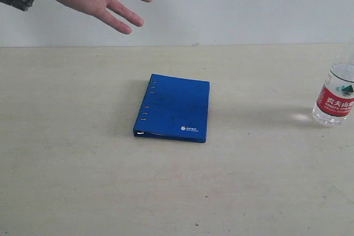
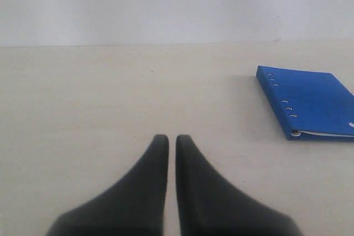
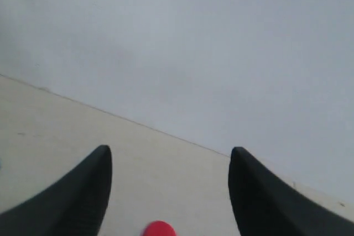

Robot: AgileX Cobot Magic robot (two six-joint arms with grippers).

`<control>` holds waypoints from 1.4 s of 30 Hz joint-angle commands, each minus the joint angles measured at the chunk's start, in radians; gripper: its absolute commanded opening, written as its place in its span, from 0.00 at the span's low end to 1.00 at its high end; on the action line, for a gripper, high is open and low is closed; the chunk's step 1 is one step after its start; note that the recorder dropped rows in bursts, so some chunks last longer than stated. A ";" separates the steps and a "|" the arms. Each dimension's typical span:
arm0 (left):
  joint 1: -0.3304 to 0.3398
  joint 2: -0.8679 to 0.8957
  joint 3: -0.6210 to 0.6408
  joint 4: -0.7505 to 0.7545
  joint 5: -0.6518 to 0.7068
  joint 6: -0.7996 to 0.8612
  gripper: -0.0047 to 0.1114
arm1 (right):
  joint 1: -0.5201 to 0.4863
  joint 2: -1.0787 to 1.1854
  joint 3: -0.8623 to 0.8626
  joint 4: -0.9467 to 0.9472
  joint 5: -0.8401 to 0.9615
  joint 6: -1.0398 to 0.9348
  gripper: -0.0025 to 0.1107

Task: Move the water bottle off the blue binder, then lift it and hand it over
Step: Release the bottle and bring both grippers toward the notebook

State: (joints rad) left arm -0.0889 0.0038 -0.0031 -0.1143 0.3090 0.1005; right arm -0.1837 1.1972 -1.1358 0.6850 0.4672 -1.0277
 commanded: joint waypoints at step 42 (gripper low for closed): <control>-0.003 -0.004 0.003 -0.572 -0.204 -0.299 0.08 | 0.392 0.105 0.537 0.054 0.062 0.379 0.34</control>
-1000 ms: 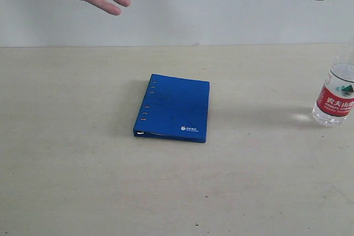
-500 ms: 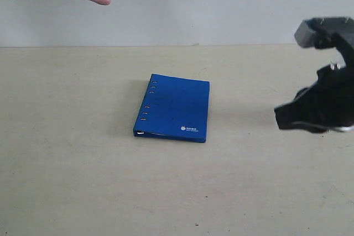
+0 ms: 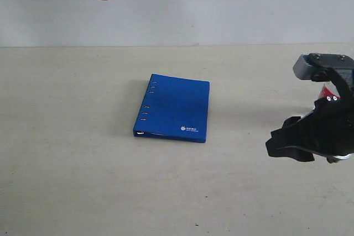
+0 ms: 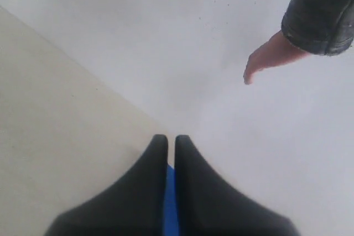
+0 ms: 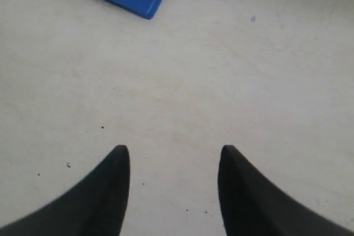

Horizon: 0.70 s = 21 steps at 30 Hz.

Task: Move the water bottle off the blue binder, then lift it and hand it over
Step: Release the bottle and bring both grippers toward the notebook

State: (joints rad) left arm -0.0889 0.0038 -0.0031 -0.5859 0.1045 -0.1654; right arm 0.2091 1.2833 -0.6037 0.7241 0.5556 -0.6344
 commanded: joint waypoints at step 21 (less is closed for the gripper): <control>-0.003 0.772 -0.157 -0.548 0.047 0.981 0.08 | -0.001 0.076 -0.006 0.055 0.061 -0.098 0.26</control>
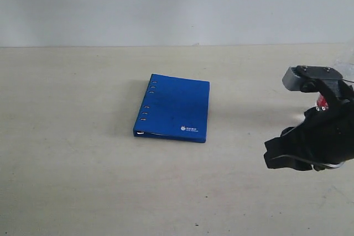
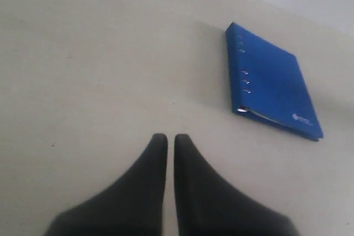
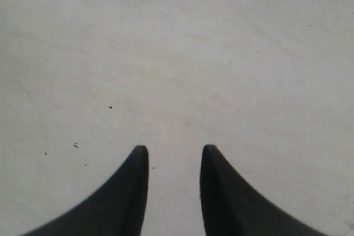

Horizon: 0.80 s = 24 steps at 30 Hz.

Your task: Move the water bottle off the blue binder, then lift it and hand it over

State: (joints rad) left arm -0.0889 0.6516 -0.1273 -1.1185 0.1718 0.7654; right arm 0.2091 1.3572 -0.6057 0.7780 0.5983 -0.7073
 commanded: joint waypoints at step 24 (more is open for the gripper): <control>-0.412 0.938 -0.477 0.056 -0.348 0.035 0.08 | -0.001 0.184 -0.027 0.505 -0.132 -0.476 0.26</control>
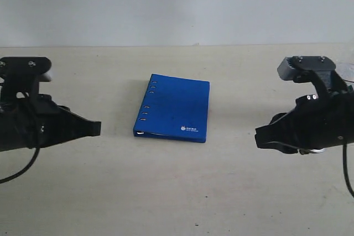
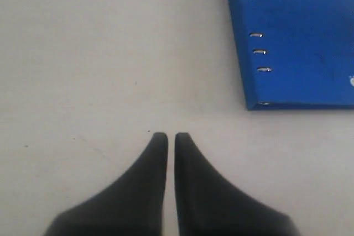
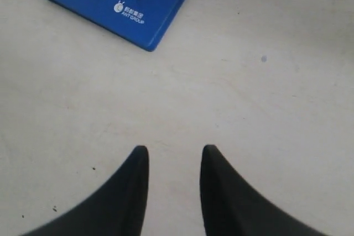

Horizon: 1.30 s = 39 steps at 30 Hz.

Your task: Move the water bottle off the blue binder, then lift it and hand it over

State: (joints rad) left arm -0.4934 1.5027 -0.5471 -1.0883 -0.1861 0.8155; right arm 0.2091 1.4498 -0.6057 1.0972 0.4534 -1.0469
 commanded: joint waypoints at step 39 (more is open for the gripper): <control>0.056 0.469 -0.464 0.122 0.155 -0.054 0.52 | -0.001 0.714 -0.533 0.484 0.217 -0.247 0.44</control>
State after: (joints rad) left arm -0.4397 1.9595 -1.0057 -0.9726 -0.0333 0.7414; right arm 0.2091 2.1384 -1.1354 1.5539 0.6289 -1.2534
